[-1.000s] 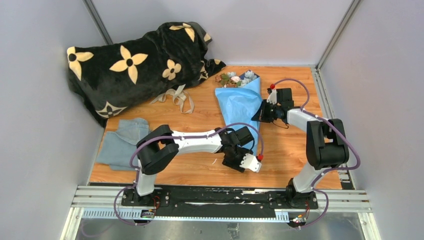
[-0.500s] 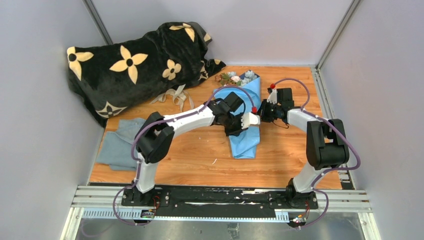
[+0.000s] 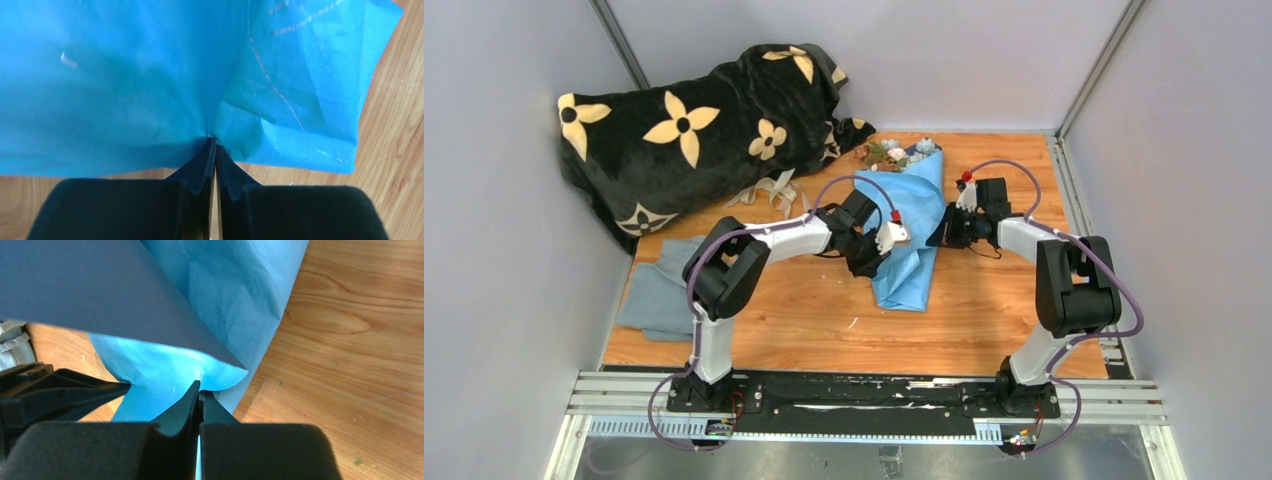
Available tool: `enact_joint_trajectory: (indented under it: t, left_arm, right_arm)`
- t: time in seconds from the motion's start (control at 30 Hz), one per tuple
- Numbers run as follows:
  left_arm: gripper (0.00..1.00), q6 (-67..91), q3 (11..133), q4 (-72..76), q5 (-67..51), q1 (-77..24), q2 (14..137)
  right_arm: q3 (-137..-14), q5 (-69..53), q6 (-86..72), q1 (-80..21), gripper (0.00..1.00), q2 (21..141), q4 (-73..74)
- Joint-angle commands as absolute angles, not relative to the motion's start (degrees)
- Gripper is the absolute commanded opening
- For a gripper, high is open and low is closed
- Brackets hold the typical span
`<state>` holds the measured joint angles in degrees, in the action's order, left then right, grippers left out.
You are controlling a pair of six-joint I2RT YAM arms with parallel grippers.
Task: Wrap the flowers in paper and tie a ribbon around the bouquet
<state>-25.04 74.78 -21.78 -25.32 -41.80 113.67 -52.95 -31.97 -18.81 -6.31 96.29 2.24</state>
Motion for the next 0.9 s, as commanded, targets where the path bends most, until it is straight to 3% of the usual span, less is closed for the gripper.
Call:
enact_joint_trajectory:
  t: [0.0, 0.23, 0.5, 0.7, 0.87]
  left_arm:
    - [0.1, -24.8, 70.9, -26.9, -25.8, -38.8, 111.5]
    - [0.2, -25.9, 76.5, -31.5, -24.7, -40.7, 107.8]
    - [0.29, -27.0, 88.3, -28.1, -15.2, -53.4, 114.7]
    - [0.29, -30.8, 87.6, -23.6, -11.6, -57.6, 119.9]
    - [0.35, -31.6, 83.2, -23.4, -17.0, -59.7, 119.6]
  right_arm:
    - [-52.7, -30.7, -17.2, -5.5, 0.0, 97.1, 2.7]
    - [-53.3, -31.7, -17.3, -5.6, 0.0, 97.4, 2.6]
    - [-54.4, -33.0, -18.2, -6.2, 0.0, 97.9, 2.6]
    - [-54.7, -33.0, -18.5, -6.5, 0.0, 97.7, 2.6]
    - [-55.1, -33.1, -18.3, -6.5, 0.0, 97.7, 3.0]
